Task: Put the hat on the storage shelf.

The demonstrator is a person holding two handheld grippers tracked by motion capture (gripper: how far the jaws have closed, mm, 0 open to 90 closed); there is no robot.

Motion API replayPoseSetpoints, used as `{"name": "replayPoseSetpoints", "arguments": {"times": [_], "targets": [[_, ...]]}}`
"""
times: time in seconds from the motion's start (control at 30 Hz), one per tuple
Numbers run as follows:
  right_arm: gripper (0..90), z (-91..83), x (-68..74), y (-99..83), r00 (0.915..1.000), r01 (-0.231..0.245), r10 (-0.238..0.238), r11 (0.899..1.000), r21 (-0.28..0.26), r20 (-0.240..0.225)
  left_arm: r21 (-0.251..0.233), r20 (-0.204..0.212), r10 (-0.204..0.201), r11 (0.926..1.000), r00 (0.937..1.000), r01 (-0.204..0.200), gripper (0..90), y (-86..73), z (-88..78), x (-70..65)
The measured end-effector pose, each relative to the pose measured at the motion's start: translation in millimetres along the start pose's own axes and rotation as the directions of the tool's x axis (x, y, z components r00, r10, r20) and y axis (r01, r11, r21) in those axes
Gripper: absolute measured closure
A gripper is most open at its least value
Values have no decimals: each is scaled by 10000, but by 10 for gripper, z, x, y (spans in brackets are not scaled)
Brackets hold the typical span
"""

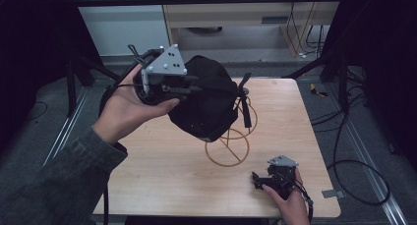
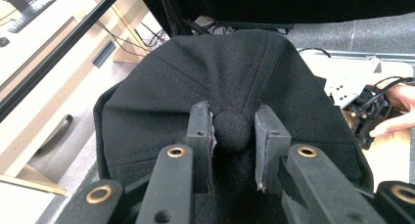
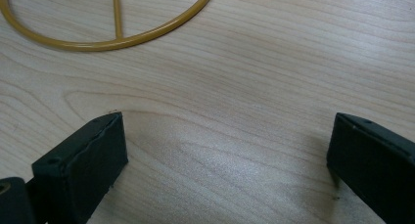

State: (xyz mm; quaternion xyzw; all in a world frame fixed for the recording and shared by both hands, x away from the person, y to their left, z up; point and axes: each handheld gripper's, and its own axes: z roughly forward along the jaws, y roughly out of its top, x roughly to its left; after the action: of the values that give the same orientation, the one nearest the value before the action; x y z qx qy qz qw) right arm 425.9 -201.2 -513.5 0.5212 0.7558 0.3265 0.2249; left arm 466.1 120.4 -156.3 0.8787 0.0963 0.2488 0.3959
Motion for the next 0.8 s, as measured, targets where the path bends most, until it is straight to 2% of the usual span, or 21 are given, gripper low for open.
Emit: {"name": "replayPoseSetpoints", "arguments": {"times": [0.8], "targets": [[16,1,0,0,10000,2,-2,10000,-6,3,220,293,157,9996,9994,-163,724,213,365,-58]]}}
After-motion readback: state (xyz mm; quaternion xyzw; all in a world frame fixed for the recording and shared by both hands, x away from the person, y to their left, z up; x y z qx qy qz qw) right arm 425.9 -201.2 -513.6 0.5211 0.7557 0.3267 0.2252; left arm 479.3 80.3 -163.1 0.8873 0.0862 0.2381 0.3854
